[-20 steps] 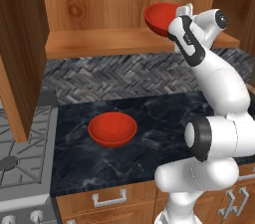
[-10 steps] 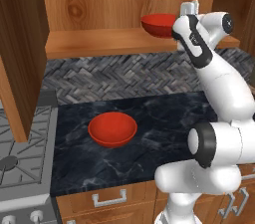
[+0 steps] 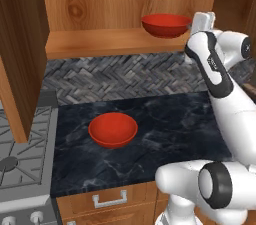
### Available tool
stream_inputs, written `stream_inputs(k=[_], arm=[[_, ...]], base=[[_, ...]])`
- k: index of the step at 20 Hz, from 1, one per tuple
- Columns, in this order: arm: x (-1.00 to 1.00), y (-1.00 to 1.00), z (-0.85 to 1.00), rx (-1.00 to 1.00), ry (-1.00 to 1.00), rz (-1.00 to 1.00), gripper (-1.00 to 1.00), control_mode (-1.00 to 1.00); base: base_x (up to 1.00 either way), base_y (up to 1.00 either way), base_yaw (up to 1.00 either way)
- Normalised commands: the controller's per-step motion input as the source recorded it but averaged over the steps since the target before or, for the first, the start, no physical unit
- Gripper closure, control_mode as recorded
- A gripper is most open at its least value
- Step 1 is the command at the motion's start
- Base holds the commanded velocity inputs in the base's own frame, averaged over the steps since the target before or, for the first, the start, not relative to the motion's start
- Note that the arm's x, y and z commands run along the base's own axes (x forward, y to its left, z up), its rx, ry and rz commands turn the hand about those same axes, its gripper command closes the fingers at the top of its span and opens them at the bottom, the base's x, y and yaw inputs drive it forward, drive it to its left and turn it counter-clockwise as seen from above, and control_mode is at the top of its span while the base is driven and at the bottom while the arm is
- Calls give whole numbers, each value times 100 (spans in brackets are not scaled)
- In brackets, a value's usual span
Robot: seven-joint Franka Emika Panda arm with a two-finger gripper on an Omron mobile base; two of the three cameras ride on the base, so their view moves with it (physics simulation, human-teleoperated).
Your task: Open the cabinet. Pick the bowls from the counter and place them in the cabinet. Then close the cabinet.
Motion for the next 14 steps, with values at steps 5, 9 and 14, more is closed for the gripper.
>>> stream_inputs(k=[5, 9, 14], arm=[[-92, 12, 40, -2, 0, 5, -100, -100], [-98, 5, 38, -1, 0, 6, -100, -100], [-98, -1, 6, 4, 17, 13, -100, -100]], base=[[0, 0, 0], [0, 0, 0], [0, 0, 0]])
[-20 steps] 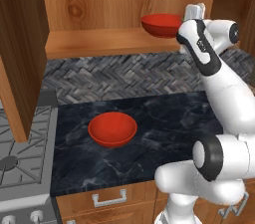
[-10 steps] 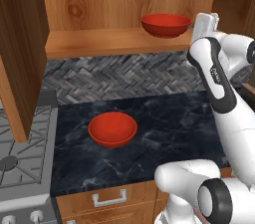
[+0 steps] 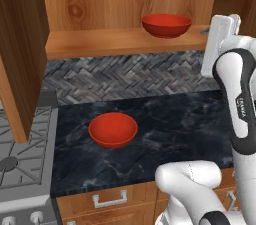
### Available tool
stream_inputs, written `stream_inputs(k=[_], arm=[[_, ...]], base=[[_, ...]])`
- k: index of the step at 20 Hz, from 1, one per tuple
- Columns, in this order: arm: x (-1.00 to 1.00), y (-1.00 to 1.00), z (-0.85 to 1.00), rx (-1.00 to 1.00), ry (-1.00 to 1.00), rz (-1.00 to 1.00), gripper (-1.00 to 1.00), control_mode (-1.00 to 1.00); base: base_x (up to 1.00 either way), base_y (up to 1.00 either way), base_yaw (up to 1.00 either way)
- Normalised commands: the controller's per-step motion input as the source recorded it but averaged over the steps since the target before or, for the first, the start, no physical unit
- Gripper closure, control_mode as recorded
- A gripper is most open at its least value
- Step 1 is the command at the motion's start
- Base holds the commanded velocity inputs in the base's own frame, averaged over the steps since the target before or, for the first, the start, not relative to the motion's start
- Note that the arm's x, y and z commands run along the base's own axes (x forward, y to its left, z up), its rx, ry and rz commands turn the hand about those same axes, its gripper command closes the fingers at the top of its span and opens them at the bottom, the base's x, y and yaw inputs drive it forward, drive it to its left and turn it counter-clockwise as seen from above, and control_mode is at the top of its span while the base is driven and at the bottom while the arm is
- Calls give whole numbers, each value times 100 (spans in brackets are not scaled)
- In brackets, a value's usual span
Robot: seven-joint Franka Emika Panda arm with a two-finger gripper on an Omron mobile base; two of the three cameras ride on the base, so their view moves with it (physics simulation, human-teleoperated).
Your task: Open the cabinet. Pick the bowls from the counter and place them in the cabinet. Then close the cabinet.
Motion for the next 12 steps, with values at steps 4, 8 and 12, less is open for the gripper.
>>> stream_inputs(k=[4, 8, 12], arm=[[-100, 11, -5, 1, 13, 7, -100, -100], [-70, 27, 2, -11, 1, 9, -100, -100], [-9, 81, 1, -38, -6, 25, -100, -100]], base=[[0, 0, 0], [0, 0, 0], [0, 0, 0]])
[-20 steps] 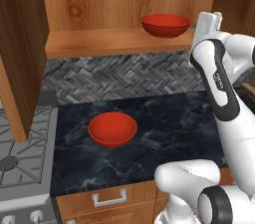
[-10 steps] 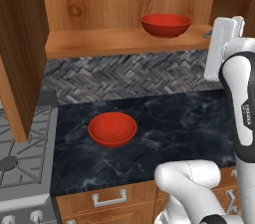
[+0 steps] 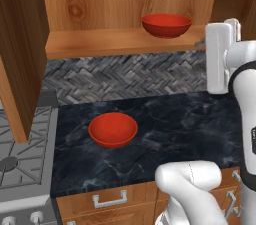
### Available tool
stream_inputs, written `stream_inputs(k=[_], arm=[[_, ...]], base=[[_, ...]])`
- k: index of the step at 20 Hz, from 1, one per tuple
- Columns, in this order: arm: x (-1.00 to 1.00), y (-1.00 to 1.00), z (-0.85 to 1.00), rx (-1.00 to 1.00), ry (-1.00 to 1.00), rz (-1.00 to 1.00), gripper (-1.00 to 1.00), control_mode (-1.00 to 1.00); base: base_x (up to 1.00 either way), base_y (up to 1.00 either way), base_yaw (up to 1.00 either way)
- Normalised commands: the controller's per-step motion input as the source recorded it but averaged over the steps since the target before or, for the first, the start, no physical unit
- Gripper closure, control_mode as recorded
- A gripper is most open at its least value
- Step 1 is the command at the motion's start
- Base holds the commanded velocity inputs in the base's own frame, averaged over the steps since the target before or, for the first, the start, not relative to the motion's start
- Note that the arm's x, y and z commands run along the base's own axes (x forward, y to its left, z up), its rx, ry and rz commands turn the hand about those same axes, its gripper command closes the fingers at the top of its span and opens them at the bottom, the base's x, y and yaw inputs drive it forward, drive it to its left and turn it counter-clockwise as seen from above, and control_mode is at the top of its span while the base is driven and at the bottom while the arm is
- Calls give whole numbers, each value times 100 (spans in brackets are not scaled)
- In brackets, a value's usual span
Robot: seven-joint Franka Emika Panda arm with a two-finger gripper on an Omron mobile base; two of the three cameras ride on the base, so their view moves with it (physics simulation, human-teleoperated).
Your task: Open the cabinet. Pick the bowls from the counter and place them in the cabinet. Then close the cabinet.
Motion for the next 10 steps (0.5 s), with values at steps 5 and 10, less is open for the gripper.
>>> stream_inputs(k=[5, 10], arm=[[-4, 70, 0, -35, -11, 27, -100, -100], [0, 33, -4, -25, 1, 26, -100, -100]], base=[[0, 0, 0], [0, 0, 0]])
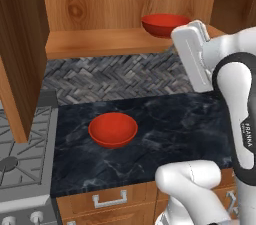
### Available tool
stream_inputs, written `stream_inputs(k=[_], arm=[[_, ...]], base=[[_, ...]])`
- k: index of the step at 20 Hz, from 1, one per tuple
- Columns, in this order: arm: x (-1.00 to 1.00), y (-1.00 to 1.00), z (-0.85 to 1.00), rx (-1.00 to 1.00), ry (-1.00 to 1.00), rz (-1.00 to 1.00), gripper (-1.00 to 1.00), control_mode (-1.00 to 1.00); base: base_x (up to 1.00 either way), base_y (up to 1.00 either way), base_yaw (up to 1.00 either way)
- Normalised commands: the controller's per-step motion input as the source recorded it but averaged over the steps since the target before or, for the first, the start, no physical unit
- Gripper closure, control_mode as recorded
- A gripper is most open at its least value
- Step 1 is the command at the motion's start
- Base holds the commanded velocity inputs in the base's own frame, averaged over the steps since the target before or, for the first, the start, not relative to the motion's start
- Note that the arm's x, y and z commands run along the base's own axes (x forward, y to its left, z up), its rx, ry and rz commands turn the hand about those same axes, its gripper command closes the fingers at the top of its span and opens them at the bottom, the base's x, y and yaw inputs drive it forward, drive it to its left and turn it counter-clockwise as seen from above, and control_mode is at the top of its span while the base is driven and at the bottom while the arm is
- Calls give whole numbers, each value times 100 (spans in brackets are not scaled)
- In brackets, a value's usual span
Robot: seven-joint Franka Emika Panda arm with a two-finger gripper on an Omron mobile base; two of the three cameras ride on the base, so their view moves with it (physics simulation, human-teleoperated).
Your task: Open the cabinet. Pick the bowls from the counter and place them in the cabinet. Then close the cabinet.
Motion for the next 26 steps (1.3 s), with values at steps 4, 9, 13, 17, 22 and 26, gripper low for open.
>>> stream_inputs(k=[4, 9, 13, 17, 22, 26], arm=[[0, 0, -10, -11, 9, 25, -100, -100], [0, 0, -24, -9, 14, 15, -100, -100], [-14, 0, -33, -11, -1, 7, -100, -100], [-23, -2, -40, -5, -11, 0, -100, -100], [-10, 0, -49, -1, -7, 0, -100, -100], [0, -1, -37, -3, 0, 0, -100, -100]], base=[[0, 0, 0], [0, 0, 0], [0, 0, 0], [0, 0, 0], [0, 0, 0], [0, 0, 0]])
